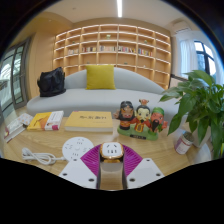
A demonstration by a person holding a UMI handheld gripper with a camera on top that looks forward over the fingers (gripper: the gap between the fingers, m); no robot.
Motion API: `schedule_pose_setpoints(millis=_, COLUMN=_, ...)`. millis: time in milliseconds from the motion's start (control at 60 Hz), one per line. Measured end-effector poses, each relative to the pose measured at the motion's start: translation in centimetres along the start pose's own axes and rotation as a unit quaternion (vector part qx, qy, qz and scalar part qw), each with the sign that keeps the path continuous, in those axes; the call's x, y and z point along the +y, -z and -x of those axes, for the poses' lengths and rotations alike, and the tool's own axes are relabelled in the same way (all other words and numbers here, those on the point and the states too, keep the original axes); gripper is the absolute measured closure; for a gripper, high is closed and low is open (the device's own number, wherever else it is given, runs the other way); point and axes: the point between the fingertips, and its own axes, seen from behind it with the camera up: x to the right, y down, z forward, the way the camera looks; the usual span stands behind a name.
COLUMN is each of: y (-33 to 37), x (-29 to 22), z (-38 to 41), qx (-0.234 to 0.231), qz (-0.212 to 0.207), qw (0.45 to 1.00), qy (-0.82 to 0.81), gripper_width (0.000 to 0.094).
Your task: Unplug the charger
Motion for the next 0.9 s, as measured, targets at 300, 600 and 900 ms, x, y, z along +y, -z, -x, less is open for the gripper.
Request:
schedule_pose_setpoints(millis=300, y=0.3, x=3.9, z=-1.7, qx=-0.003, qz=0.037, qw=0.998, qy=-0.043, gripper_width=0.0301)
schedule_pose_setpoints(millis=600, y=11.6, x=0.4, z=-1.2, qx=0.000, qz=-0.010, qw=1.000, qy=0.006, gripper_width=0.0082)
schedule_pose_setpoints(millis=900, y=28.3, x=1.4, z=2.3, qx=-0.007, qz=-0.033, qw=0.999, qy=0.010, gripper_width=0.0079)
